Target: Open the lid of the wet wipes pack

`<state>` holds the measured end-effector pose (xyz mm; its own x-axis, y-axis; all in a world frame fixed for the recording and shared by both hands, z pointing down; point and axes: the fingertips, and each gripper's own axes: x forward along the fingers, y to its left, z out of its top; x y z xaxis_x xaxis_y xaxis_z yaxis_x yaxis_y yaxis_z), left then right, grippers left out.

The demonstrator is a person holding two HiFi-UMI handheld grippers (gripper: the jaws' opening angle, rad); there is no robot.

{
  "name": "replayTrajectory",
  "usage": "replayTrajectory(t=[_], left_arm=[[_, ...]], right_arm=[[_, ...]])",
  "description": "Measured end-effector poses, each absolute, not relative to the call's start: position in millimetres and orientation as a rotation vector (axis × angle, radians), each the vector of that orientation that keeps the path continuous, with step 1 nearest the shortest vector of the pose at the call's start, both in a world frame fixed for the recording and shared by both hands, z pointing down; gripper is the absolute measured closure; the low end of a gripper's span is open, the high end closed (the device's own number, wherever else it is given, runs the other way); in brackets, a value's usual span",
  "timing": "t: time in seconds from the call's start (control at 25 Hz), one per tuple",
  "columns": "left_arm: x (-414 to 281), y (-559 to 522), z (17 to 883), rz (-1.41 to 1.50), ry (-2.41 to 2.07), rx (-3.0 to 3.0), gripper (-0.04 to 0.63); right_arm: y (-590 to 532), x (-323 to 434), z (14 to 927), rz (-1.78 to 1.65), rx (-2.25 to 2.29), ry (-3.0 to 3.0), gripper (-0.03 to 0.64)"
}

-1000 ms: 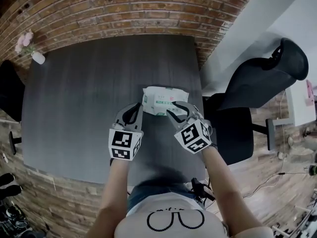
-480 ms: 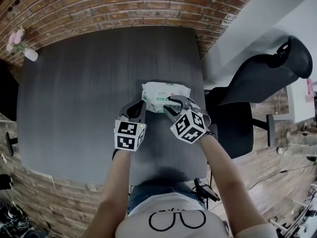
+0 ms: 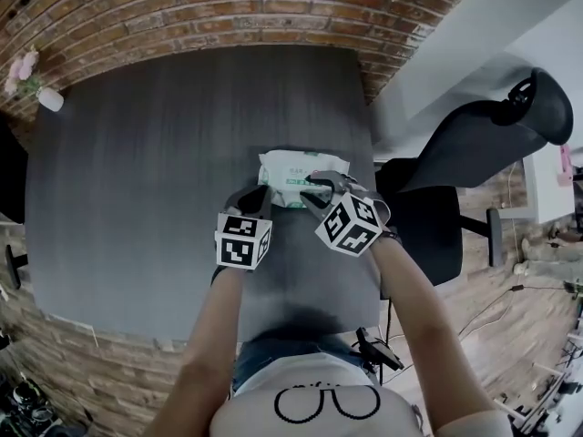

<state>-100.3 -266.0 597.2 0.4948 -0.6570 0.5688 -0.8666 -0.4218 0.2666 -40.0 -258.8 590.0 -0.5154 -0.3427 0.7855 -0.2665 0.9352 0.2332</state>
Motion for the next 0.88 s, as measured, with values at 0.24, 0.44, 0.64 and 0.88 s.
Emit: replayTrajectory(t=[0.24,0.44,0.64,0.88], left_arm=[[-100.2,-265.7,600.0,0.536,-1.234,2.216,0.597],[-101.2,-265.0,601.0,0.529,-1.234,2.2,0.597],[-102.0,-265.0,601.2,0.525,-1.227,2.196,0.597],[-101.8,-265.5,601.9,0.513,-1.216,2.19,0.597]], right_arm=[[-260.2,-40.5,588.8,-0.033,0.312,-2.113,0.509],[-261.8,-40.9,584.2,0.107,0.261,-2.165,0.509],[-263.4,-41.0,583.3,0.138,0.212,-2.159,0.511],[-267.5,-37.8,587.6,0.189,0.182,-2.175,0.511]])
